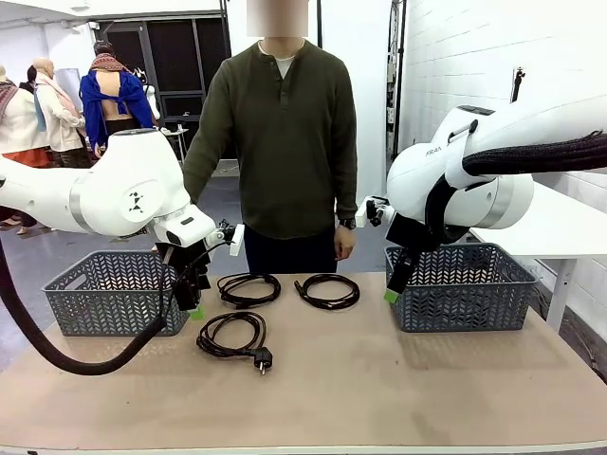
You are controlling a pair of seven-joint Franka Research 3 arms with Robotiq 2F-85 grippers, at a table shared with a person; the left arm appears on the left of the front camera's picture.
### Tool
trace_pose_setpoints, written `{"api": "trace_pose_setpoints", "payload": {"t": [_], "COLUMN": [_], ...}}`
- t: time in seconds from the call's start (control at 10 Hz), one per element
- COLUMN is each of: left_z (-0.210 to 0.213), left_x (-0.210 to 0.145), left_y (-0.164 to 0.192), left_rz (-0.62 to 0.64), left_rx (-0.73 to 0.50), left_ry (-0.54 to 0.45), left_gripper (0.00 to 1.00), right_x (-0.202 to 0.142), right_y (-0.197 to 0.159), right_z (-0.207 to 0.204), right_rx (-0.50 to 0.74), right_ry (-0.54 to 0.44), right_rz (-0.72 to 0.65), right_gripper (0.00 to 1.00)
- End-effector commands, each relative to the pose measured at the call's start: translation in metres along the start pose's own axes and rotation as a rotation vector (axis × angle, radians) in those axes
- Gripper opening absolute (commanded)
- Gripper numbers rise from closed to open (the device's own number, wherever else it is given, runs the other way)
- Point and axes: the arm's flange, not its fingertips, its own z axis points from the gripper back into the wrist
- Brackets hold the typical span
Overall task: Organize the cables according to human instructions.
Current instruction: Pick up a bundle of cables and place it in the basket indicated by the human.
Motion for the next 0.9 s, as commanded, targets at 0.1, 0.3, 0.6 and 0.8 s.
{"api": "trace_pose_setpoints", "payload": {"t": [0.1, 0.3, 0.6, 0.8], "left_z": [0.003, -0.011, -0.049, -0.076], "left_x": [-0.003, 0.003, 0.014, 0.018], "left_y": [-0.001, 0.002, 0.008, 0.007], "left_rz": [0.006, -0.055, -0.058, -0.022], "left_rx": [0.003, -0.009, -0.036, -0.057], "left_ry": [-0.006, 0.020, 0.078, 0.079], "left_gripper": [1.00, 1.00, 1.00, 1.00], "right_x": [0.000, 0.000, 0.000, 0.000], "right_y": [0.000, 0.000, 0.000, 0.000], "right_z": [0.000, 0.000, 0.000, 0.000], "right_rx": [-0.004, -0.004, -0.004, -0.004], "right_ry": [0.002, 0.002, 0.002, 0.002], "right_rz": [-0.003, -0.003, -0.003, -0.003], "right_gripper": [1.00, 1.00, 1.00, 1.00]}}
